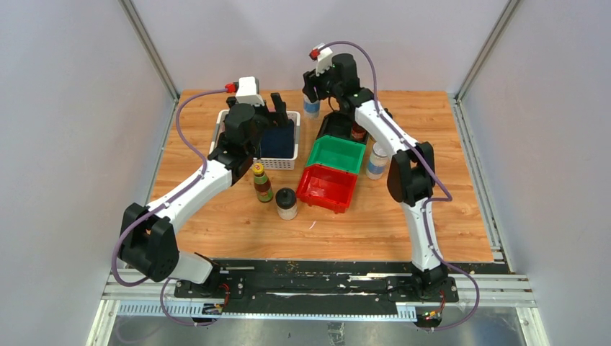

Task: Organize the condiment bottles
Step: Pick up the bottle from the corner of the board, then place the bottle in the storage box.

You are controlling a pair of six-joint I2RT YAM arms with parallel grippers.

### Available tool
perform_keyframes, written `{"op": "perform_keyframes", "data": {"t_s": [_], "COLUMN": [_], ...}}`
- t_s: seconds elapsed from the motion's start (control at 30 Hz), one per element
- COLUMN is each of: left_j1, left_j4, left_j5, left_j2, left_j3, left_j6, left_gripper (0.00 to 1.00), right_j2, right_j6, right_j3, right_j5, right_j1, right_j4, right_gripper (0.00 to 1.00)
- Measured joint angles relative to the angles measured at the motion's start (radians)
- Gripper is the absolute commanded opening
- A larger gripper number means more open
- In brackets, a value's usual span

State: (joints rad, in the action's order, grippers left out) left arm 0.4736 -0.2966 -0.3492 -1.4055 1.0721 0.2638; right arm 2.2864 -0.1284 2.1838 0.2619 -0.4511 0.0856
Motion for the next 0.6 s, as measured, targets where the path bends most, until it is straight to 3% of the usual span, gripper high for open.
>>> {"op": "perform_keyframes", "data": {"t_s": [0.23, 0.6], "left_j1": [0.0, 0.0], "left_j4": [0.0, 0.016], "left_j5": [0.0, -0.004], "left_j2": [0.003, 0.075], "left_j3": [0.0, -0.001], "left_j6": [0.004, 0.01], "left_gripper": [1.0, 1.0], "right_j2": [-0.087, -0.29], "right_j6": [-0.011, -0.029], "right_j3": [-0.056, -0.294], "right_j5": [-0.001, -0.031], "right_j1": [-0.01, -0.058], "right_j4": [-0.003, -0.022], "right_gripper": [0.0, 0.0]}}
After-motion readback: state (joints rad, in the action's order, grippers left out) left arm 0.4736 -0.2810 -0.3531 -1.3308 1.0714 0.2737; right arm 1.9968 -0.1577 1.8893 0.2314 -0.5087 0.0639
